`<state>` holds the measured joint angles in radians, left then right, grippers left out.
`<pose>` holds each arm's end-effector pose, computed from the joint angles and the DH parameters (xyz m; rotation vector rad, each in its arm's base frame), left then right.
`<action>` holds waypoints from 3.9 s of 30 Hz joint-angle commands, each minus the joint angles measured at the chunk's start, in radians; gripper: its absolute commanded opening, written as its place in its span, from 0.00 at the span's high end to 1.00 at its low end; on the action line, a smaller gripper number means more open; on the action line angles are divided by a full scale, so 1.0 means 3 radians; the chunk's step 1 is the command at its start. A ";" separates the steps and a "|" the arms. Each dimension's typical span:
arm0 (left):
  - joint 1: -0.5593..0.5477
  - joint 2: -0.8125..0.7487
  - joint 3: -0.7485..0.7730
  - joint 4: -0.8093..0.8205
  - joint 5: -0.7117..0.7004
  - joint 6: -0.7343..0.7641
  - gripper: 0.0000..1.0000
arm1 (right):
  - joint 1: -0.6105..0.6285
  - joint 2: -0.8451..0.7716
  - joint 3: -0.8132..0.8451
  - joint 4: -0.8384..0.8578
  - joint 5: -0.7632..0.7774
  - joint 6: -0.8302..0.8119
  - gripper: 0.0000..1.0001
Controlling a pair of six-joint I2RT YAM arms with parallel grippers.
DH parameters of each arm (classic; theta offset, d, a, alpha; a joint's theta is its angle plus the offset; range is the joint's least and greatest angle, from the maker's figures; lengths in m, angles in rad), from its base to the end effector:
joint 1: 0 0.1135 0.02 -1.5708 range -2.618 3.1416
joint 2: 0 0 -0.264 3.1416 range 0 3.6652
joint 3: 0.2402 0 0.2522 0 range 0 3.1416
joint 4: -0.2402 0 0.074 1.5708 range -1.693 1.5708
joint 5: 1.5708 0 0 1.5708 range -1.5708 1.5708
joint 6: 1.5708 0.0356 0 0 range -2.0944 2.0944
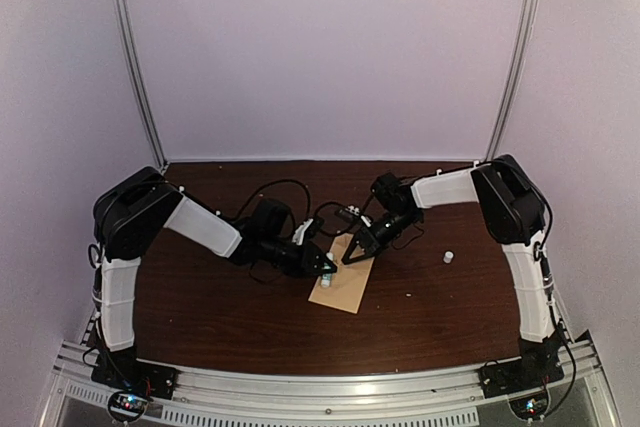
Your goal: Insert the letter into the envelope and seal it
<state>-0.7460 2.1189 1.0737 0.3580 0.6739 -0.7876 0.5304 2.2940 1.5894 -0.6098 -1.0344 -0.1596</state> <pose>0.2868 -0.2953 0.0924 0.3689 2.5551 -1.4783 0.3672 0.2508 0.1093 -1.0898 2.4522 1.5599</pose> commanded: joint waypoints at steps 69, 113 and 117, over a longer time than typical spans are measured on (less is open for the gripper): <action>-0.0464 -0.1406 0.0280 -0.0550 -0.0088 0.1449 1.00 | 0.0078 -0.2129 -0.0499 -0.0312 -0.0406 -0.0599 0.39; -0.0464 -0.1313 -0.0001 0.2039 -0.0315 0.0205 1.00 | 0.0139 -0.2526 -0.0911 0.0897 -0.0926 0.0273 0.52; -0.0464 -0.1303 0.0006 0.2013 -0.0322 0.0197 1.00 | 0.0139 -0.2523 -0.0916 0.0949 -0.0937 0.0321 0.60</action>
<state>-0.8890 1.7245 1.0801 0.8970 0.5652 -0.7113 0.5678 1.5299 1.3025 -0.3687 -1.2873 -0.0914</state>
